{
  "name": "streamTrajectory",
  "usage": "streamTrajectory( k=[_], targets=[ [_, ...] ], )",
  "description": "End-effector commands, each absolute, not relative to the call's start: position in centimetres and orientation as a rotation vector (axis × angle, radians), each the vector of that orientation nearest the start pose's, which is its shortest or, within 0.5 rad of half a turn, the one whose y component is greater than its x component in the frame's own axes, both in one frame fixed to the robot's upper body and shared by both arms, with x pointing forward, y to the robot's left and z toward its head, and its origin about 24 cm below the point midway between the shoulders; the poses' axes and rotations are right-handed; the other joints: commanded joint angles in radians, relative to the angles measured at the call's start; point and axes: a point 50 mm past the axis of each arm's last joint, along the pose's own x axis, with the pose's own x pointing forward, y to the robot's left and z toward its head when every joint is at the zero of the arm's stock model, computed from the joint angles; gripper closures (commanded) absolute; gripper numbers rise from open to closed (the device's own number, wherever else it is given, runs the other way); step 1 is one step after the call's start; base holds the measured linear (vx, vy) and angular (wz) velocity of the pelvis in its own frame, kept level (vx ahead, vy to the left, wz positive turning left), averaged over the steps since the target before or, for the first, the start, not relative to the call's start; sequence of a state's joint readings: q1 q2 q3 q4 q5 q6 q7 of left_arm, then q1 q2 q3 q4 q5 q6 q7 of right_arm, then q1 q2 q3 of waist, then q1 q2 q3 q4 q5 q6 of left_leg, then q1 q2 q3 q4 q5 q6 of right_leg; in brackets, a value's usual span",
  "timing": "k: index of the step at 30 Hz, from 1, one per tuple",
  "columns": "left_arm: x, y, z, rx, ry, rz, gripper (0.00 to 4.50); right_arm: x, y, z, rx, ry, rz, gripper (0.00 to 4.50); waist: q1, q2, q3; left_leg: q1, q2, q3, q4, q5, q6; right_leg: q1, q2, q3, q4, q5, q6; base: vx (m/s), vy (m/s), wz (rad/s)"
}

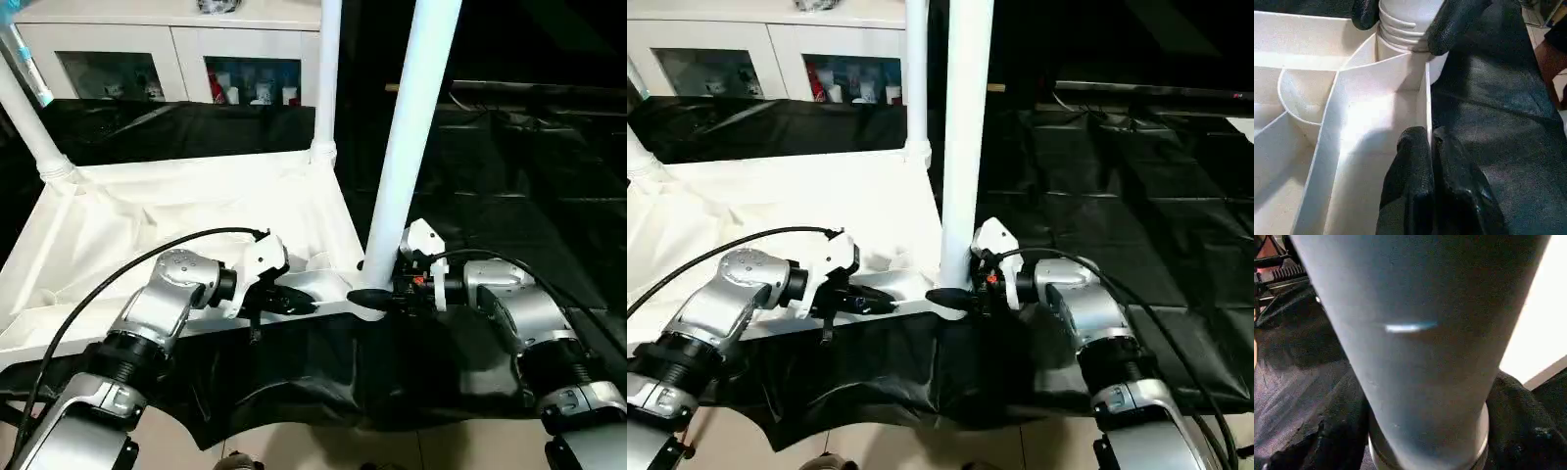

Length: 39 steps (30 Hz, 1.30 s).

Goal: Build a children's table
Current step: Rotate leg to tighten

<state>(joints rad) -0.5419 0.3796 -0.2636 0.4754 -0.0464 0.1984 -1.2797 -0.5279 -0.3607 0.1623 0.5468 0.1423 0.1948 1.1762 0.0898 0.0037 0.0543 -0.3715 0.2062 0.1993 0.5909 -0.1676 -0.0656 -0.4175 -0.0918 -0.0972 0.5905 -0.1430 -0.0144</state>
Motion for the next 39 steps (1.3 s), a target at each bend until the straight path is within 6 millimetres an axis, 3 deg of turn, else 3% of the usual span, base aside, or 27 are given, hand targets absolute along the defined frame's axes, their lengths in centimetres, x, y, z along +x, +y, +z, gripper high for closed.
streamTrajectory(
  k=[1,3,4,5,8,9,10,12,15,17,18,19,21,22,24,27,28,29,30,35,39],
  targets=[
    [30.8,11.7,6.9,0.283,0.347,-1.436,4.50,31.3,-14.1,5.3,-0.111,0.369,1.212,1.75,0.000,-0.009,-0.071,0.015,0.029,-0.014,-0.067,-0.254,0.039,0.053,-0.055,0.049,-0.071,-0.355,-0.181,0.000,0.000,0.00],
    [31.2,11.5,6.9,0.270,0.337,-1.381,4.50,31.6,-13.7,5.1,-0.087,0.350,1.157,1.77,-0.001,-0.009,-0.071,0.015,0.028,-0.015,-0.067,-0.256,0.036,0.053,-0.056,0.048,-0.072,-0.361,-0.179,0.000,0.000,0.00],
    [31.8,11.3,6.9,0.263,0.333,-1.326,4.50,32.2,-13.3,5.0,-0.054,0.327,1.085,1.77,-0.003,-0.025,-0.069,0.010,0.026,-0.015,-0.066,-0.249,0.037,0.053,-0.059,0.049,-0.070,-0.378,-0.172,0.000,0.000,0.00],
    [32.3,11.1,6.8,0.260,0.333,-1.266,4.50,32.7,-13.0,4.8,-0.023,0.316,1.006,1.78,-0.001,-0.019,-0.068,0.015,0.026,-0.017,-0.068,-0.257,0.030,0.049,-0.062,0.050,-0.076,-0.407,-0.166,0.000,0.000,0.00],
    [33.4,10.2,6.9,0.252,0.308,-1.153,4.50,33.8,-12.1,4.2,0.026,0.308,0.820,1.78,-0.011,-0.020,-0.066,0.022,0.022,-0.022,-0.069,-0.296,-0.001,0.046,-0.064,0.043,-0.091,-0.515,-0.125,0.000,0.000,0.00],
    [33.8,9.9,6.9,0.256,0.299,-1.116,4.50,34.1,-11.9,3.9,0.043,0.317,0.768,1.78,-0.011,-0.021,-0.067,0.019,0.022,-0.023,-0.070,-0.293,0.000,0.048,-0.065,0.043,-0.090,-0.512,-0.121,0.000,0.000,0.00],
    [34.0,9.7,6.9,0.258,0.296,-1.103,4.50,34.2,-11.7,3.8,0.049,0.322,0.749,1.78,-0.013,-0.014,-0.065,0.020,0.021,-0.022,-0.070,-0.297,0.003,0.045,-0.063,0.044,-0.091,-0.510,-0.117,0.000,0.000,0.00],
    [34.6,8.9,7.1,0.260,0.285,-1.046,4.50,34.5,-10.8,3.3,0.094,0.349,0.668,1.78,-0.017,-0.018,-0.069,0.021,0.020,-0.021,-0.068,-0.286,0.003,0.045,-0.062,0.045,-0.090,-0.483,-0.123,0.000,0.000,0.00],
    [35.3,7.6,7.4,0.256,0.262,-0.975,4.50,35.0,-9.2,2.9,0.099,0.368,0.534,1.78,-0.018,-0.016,-0.069,0.019,0.021,-0.018,-0.068,-0.270,0.009,0.043,-0.059,0.048,-0.085,-0.436,-0.138,0.000,0.000,0.00],
    [35.5,6.9,7.5,0.245,0.252,-0.956,4.50,35.1,-8.3,2.8,0.088,0.363,0.480,1.78,-0.016,-0.017,-0.073,0.015,0.021,-0.018,-0.069,-0.247,0.006,0.049,-0.060,0.048,-0.076,-0.378,-0.153,0.000,0.000,0.00],
    [35.5,6.9,7.5,0.245,0.252,-0.956,4.50,35.1,-8.3,2.8,0.088,0.363,0.480,1.43,-0.016,-0.017,-0.073,0.015,0.021,-0.018,-0.070,-0.243,0.008,0.050,-0.059,0.048,-0.074,-0.362,-0.157,0.000,0.000,0.00],
    [35.5,6.7,7.5,0.244,0.247,-0.962,4.50,35.1,-7.8,2.8,0.087,0.358,0.468,1.22,-0.018,-0.003,-0.075,0.018,0.021,-0.015,-0.068,-0.242,0.012,0.048,-0.056,0.050,-0.075,-0.317,-0.170,0.000,0.000,0.00],
    [35.4,6.4,7.5,0.247,0.241,-0.992,4.50,35.0,-7.0,2.8,0.078,0.349,0.485,1.06,-0.020,-0.006,-0.076,0.015,0.019,-0.014,-0.068,-0.236,0.021,0.054,-0.054,0.049,-0.069,-0.282,-0.185,0.000,0.000,0.00],
    [35.2,6.4,7.6,0.252,0.237,-1.020,4.50,34.9,-6.7,2.9,0.096,0.341,0.519,1.06,-0.020,0.001,-0.075,0.016,0.019,-0.015,-0.068,-0.247,0.028,0.054,-0.056,0.049,-0.071,-0.291,-0.187,0.000,0.000,0.00],
    [35.0,6.5,7.6,0.253,0.232,-1.064,4.50,34.9,-6.8,3.2,0.109,0.323,0.558,0.68,-0.024,-0.001,-0.073,0.015,0.018,-0.015,-0.069,-0.263,0.031,0.056,-0.055,0.048,-0.075,-0.315,-0.183,0.000,0.000,0.00],
    [34.9,6.6,7.6,0.253,0.231,-1.074,4.50,34.9,-6.9,3.4,0.105,0.316,0.564,0.48,-0.029,0.001,-0.073,0.016,0.020,-0.017,-0.070,-0.274,0.028,0.055,-0.055,0.048,-0.075,-0.323,-0.184,0.000,0.000,0.00],
    [34.5,7.0,7.6,0.252,0.231,-1.124,4.50,35.1,-7.8,3.9,0.073,0.285,0.603,0.37,-0.030,0.000,-0.073,0.015,0.020,-0.017,-0.070,-0.281,0.028,0.056,-0.055,0.048,-0.076,-0.329,-0.186,0.000,0.000,0.00],
    [34.2,7.3,7.5,0.252,0.232,-1.155,4.50,35.2,-8.4,4.2,0.046,0.268,0.632,0.27,-0.027,0.008,-0.073,0.015,0.020,-0.019,-0.070,-0.286,0.028,0.058,-0.056,0.047,-0.074,-0.326,-0.188,0.000,0.000,0.00],
    [34.1,7.5,7.5,0.251,0.234,-1.173,4.50,35.2,-8.8,4.4,0.029,0.259,0.649,0.19,-0.030,0.002,-0.074,0.012,0.021,-0.018,-0.070,-0.279,0.035,0.061,-0.055,0.048,-0.071,-0.296,-0.194,0.000,0.000,0.00],
    [33.4,8.7,7.3,0.274,0.250,-1.253,4.50,34.6,-11.1,4.9,-0.045,0.262,0.801,0.05,-0.021,0.004,-0.073,0.014,0.025,-0.013,-0.066,-0.260,0.055,0.058,-0.054,0.049,-0.068,-0.272,-0.214,0.000,0.000,0.00],
    [32.8,9.5,7.3,0.283,0.263,-1.311,4.50,33.6,-12.7,5.2,-0.087,0.279,0.921,0.05,-0.012,0.002,-0.072,0.013,0.028,-0.014,-0.067,-0.253,0.051,0.059,-0.054,0.049,-0.065,-0.284,-0.208,0.000,0.000,0.00]
  ],
)
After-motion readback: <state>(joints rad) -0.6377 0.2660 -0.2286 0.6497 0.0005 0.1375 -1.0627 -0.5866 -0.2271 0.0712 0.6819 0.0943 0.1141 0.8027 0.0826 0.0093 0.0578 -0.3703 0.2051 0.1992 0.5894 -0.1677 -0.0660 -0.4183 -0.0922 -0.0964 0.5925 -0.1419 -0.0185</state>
